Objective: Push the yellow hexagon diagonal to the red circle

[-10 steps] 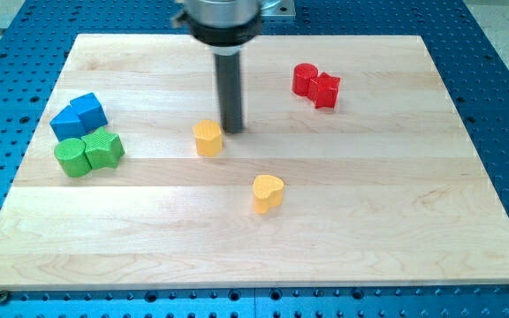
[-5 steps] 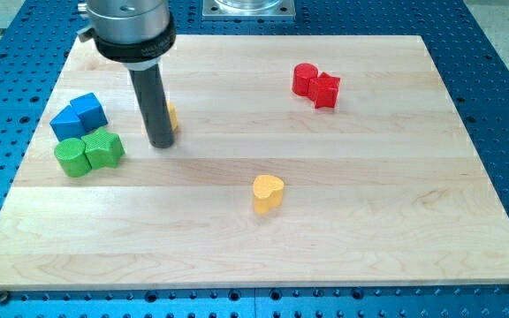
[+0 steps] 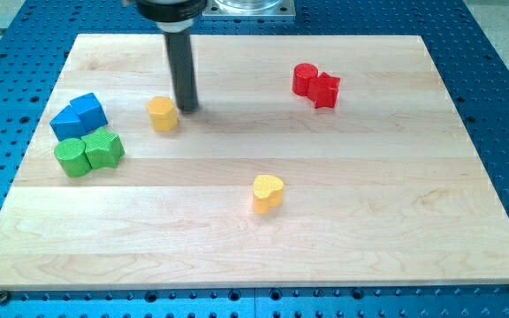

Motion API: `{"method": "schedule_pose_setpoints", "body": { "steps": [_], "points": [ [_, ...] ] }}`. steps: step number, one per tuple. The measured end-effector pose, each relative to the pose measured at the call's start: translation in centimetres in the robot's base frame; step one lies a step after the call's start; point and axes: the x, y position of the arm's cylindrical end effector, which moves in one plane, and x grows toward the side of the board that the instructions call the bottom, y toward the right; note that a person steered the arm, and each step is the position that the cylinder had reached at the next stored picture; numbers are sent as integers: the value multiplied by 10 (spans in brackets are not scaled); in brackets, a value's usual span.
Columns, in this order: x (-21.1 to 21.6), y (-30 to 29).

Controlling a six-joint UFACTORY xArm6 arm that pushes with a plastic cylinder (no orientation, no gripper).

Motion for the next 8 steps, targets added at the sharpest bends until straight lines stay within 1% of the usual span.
{"method": "schedule_pose_setpoints", "body": {
  "steps": [1, 2, 3, 4, 5, 6, 8],
  "points": [
    [3, -35],
    [7, -31],
    [7, 15],
    [25, 28],
    [33, 13],
    [28, -14],
    [28, -41]
  ]
}}
